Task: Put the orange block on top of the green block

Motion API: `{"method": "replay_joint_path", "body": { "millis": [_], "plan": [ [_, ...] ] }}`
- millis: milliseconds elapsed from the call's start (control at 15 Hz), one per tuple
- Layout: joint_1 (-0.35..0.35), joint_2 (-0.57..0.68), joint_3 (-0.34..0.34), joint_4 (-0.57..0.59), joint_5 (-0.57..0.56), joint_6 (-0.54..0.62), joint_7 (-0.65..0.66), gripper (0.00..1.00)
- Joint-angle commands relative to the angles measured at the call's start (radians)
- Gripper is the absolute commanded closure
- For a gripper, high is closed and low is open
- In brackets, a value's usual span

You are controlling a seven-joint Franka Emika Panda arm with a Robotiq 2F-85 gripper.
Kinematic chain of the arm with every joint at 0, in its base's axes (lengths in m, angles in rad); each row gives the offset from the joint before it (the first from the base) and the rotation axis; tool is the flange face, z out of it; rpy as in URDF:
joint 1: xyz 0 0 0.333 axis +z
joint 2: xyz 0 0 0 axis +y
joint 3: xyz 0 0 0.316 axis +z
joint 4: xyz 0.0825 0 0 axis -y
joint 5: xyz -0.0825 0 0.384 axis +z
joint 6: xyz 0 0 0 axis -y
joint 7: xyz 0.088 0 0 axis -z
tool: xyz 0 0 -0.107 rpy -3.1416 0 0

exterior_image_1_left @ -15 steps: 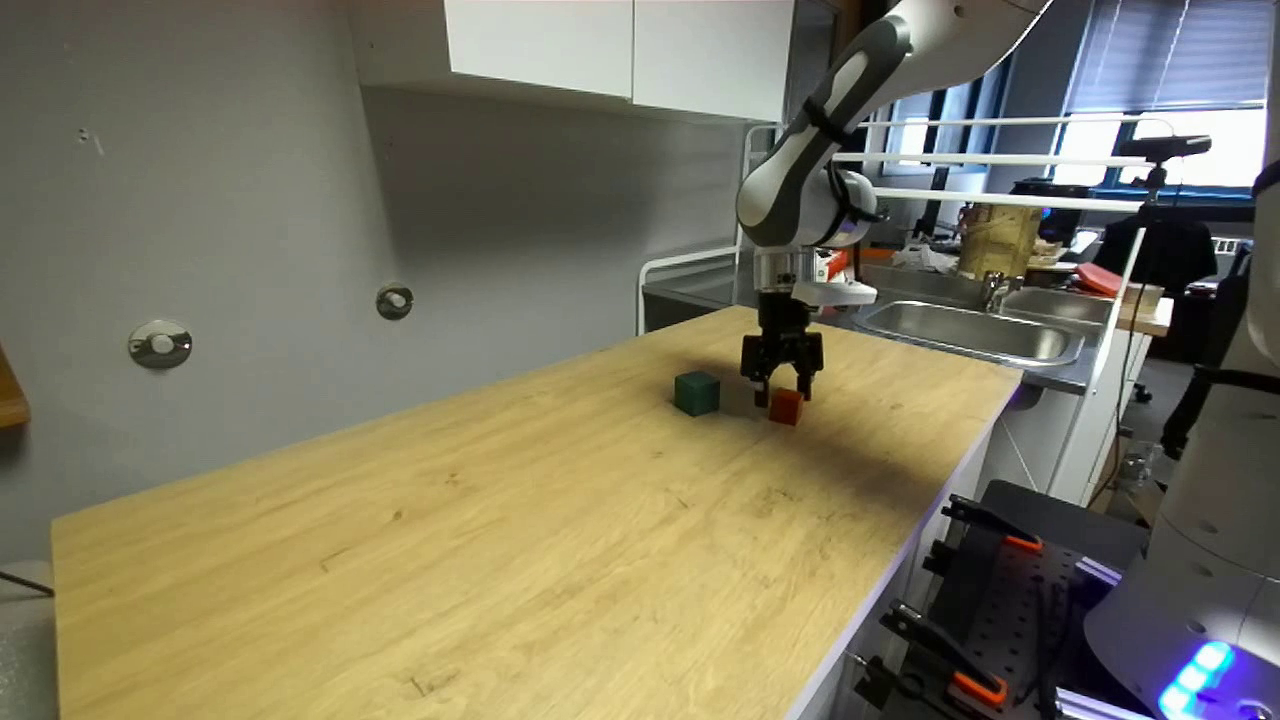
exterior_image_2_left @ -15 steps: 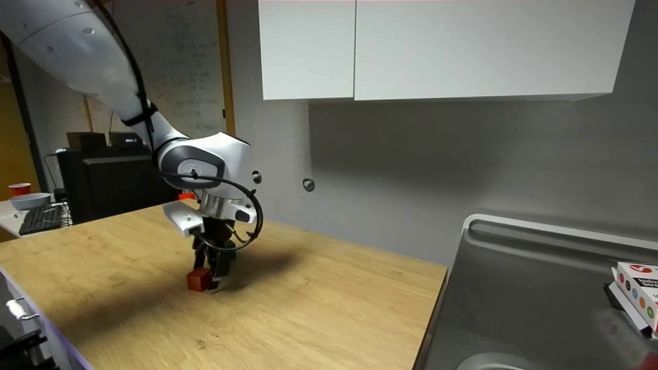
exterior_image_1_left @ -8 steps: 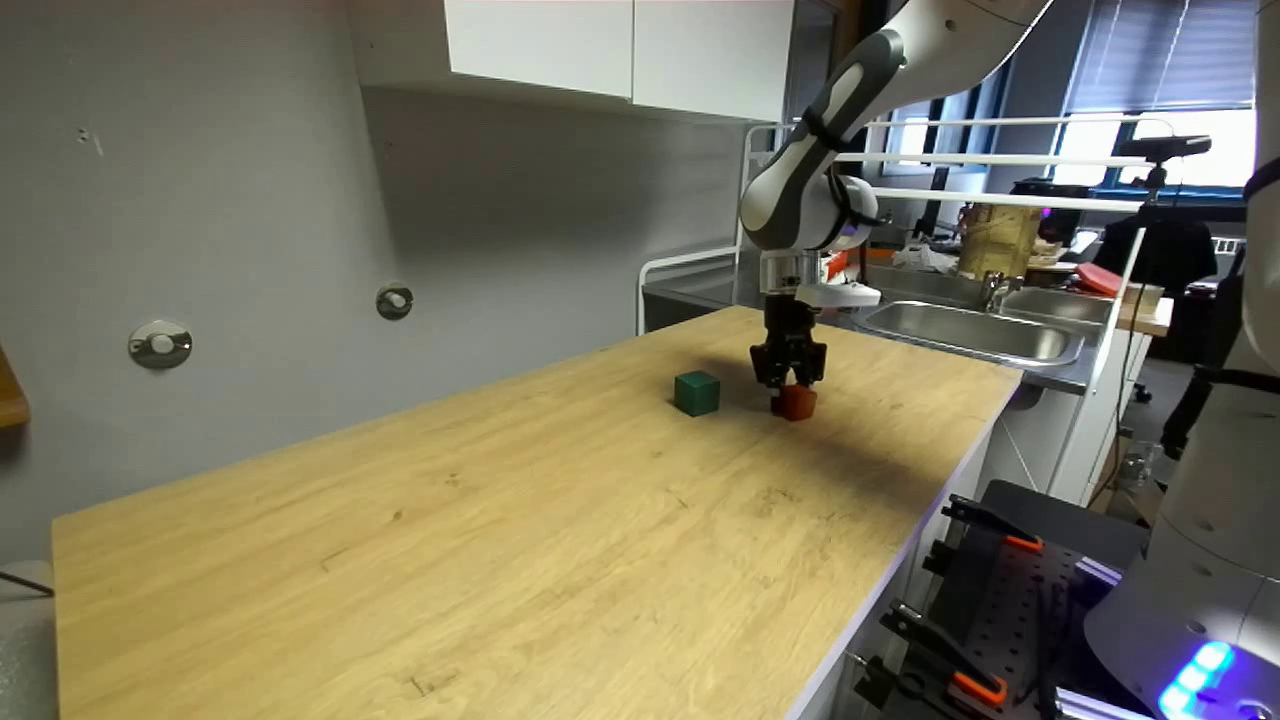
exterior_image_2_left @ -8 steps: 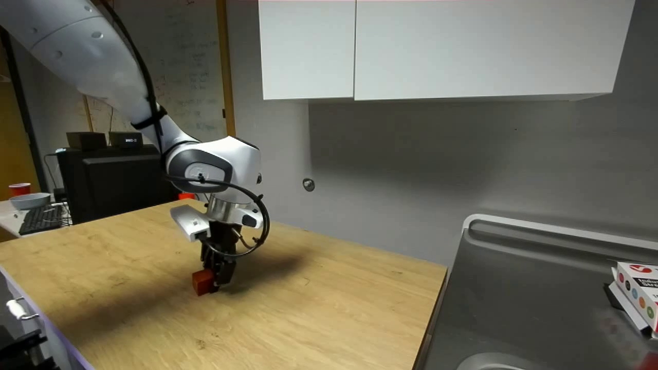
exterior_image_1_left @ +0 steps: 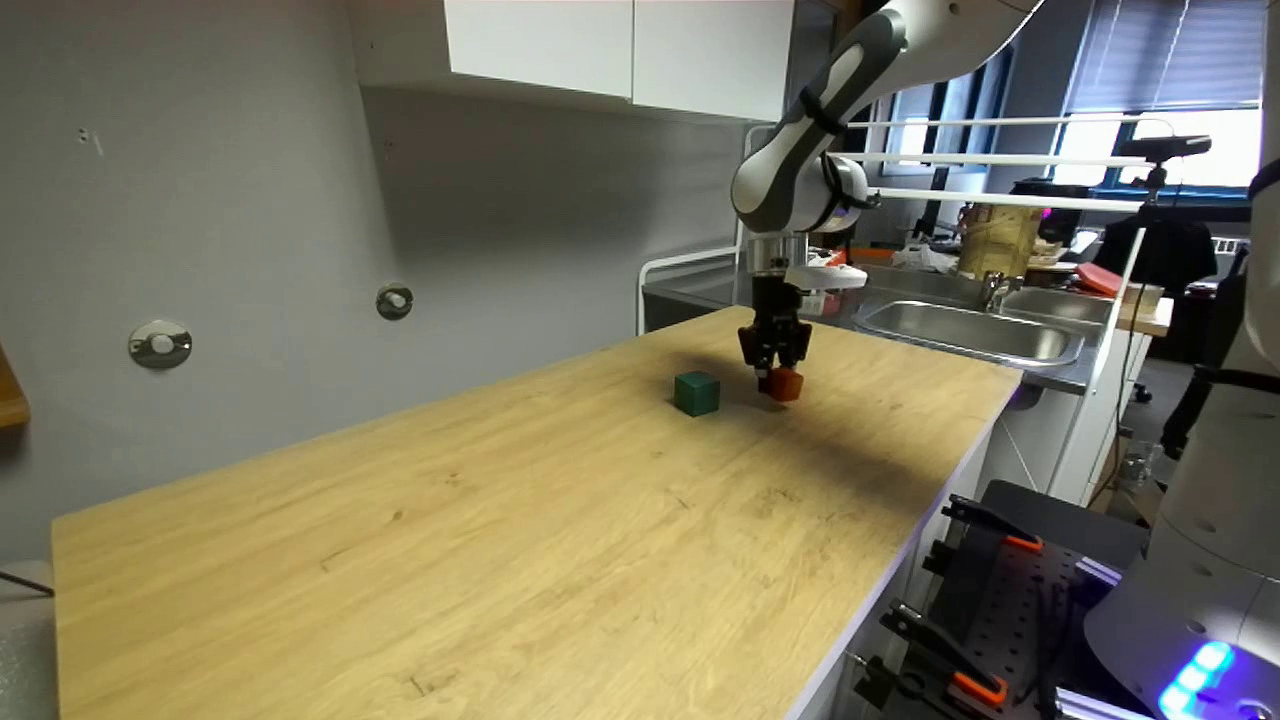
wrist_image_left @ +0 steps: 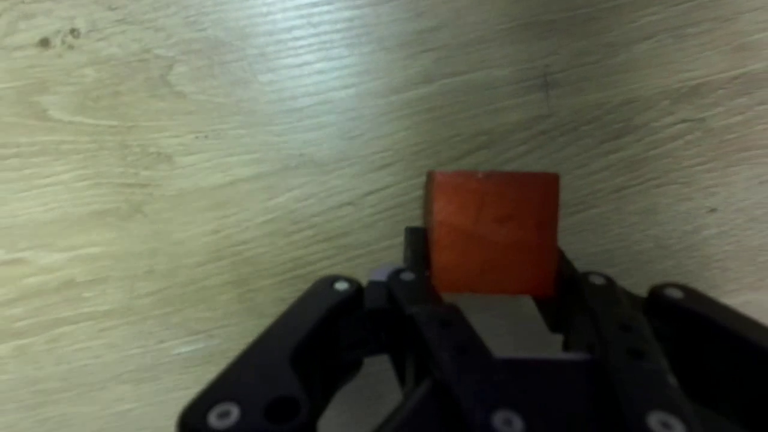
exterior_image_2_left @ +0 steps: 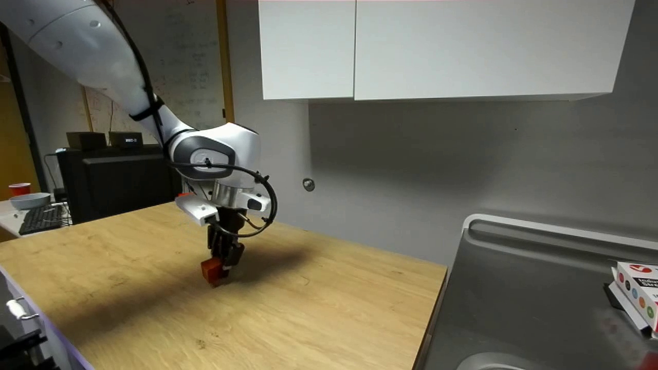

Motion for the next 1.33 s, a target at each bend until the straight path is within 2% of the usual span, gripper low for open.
{"method": "replay_joint_path", "body": {
  "millis": [0, 600, 1267],
  "plan": [
    [0.032, -0.016, 0.016, 0.057, -0.065, -0.050, 0.039, 0.81],
    [0.126, 0.019, 0.066, 0.219, -0.170, -0.113, 0.084, 0.81],
    [0.146, 0.102, 0.094, 0.278, -0.164, -0.129, 0.079, 0.81]
  ]
}}
